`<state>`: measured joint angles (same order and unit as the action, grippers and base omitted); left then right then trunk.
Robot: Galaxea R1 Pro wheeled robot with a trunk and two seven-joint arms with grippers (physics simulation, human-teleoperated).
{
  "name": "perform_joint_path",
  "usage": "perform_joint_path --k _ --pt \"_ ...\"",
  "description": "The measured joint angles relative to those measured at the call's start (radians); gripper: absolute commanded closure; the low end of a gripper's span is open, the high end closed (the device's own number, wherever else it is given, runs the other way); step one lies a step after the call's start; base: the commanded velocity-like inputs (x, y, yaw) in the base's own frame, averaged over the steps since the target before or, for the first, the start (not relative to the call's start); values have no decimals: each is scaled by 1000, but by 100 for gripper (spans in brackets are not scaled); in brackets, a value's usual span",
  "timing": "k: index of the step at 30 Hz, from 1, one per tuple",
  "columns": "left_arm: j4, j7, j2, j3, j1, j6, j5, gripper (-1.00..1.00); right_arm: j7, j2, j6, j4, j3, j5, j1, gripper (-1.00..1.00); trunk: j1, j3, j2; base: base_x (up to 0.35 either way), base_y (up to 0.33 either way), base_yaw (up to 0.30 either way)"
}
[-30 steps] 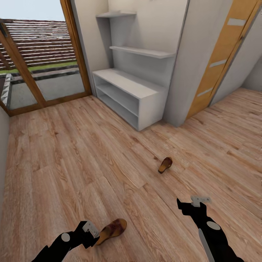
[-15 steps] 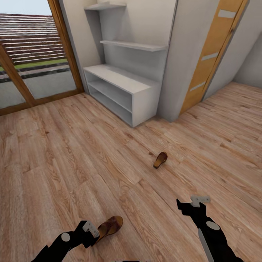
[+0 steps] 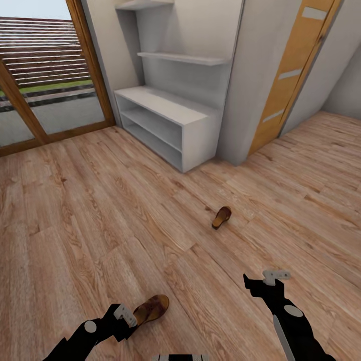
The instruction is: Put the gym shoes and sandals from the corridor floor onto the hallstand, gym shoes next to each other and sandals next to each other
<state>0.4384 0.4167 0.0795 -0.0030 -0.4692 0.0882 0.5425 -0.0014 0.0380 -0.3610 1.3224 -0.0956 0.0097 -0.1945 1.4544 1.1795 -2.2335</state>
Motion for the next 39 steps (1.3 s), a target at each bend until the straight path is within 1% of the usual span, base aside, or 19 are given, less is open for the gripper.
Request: perform_joint_path --k 21,25,28,29,30,33,35,38,39 --pt "0 -3 0 -1 0 0 2 -100 3 -1 1 0 -1 -1 0 -100 81 66 -147 0 0 0" --pt "0 -22 0 -2 0 1 3 -100 3 -1 1 0 -1 -1 0 -100 96 78 -175 0 0 0" --pt "1 -56 -1 -2 0 2 3 -100 3 -1 2 0 -1 -1 0 -100 107 88 -196 0 0 0" --pt "3 -97 -2 -8 -7 -2 8 -100 3 0 2 0 -1 0 0 -100 111 91 -203 0 0 0" --pt "4 -101 -3 -11 -8 -4 10 -100 3 0 2 0 -1 0 0 -100 115 94 -210 0 0 0" --pt "26 -104 -5 -25 -12 -11 18 -100 3 0 2 0 -1 -1 0 -100 127 103 -231 0 0 0" --pt "52 -98 -4 -32 -18 -35 36 -100 3 0 2 0 -1 -1 0 -100 134 110 -245 0 0 0" --pt "68 -90 -3 -35 -27 -65 58 -100 3 0 2 0 -1 -1 0 -100 146 119 -266 0 0 0" --pt "72 -87 -2 -36 -30 -74 64 -100 3 0 2 0 -1 -1 0 -100 146 123 -266 0 0 0"
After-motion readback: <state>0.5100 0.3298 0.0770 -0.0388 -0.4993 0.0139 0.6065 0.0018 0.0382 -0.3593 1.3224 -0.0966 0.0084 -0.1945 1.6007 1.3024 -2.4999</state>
